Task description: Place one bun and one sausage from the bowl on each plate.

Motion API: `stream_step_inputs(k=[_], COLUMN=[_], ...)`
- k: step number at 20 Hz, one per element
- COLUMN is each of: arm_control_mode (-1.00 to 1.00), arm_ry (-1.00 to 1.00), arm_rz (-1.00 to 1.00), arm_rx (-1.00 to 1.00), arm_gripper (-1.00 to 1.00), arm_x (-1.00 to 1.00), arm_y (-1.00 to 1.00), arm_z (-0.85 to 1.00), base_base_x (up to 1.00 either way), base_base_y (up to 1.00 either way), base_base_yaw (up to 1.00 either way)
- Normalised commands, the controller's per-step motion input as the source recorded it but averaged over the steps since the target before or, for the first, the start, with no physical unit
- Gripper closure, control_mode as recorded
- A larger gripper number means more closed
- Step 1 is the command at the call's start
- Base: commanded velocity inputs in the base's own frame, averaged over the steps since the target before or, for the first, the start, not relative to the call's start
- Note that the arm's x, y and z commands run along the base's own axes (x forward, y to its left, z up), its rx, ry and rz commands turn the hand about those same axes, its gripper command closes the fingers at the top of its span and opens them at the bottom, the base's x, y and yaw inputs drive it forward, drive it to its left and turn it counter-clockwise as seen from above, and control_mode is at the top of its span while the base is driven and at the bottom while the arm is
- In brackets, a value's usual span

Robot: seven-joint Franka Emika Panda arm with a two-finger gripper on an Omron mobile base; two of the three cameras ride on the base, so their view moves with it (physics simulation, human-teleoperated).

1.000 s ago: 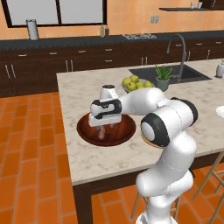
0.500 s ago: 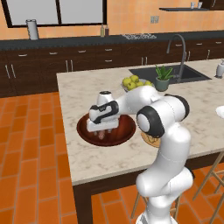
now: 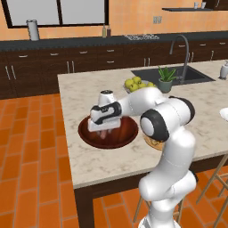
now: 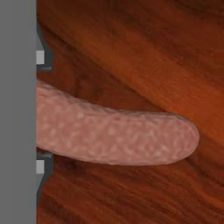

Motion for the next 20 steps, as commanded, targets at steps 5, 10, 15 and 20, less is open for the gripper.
stream_step_inputs(k=[5, 10, 15, 20], arm_control_mode=[-1.0, -1.0, -1.0, -1.0], arm_ry=[-0.03, -0.05, 0.0, -0.01], arm_rz=[-0.04, -0.01, 0.03, 0.02], arm_rx=[-0.01, -0.03, 0.0, 0.0], arm_gripper=[1.0, 1.0, 1.0, 1.0], arm_x=[-0.46, -0.71, -0.71, -0.98], arm_y=[-0.27, -0.68, -0.8, -0.77], arm_z=[0.86, 0.52, 0.86, 0.55], base_base_x=[0.0, 0.0, 0.0, 0.0], base_base_y=[0.0, 0.0, 0.0, 0.0], base_base_yaw=[0.0, 0.0, 0.0, 0.0])
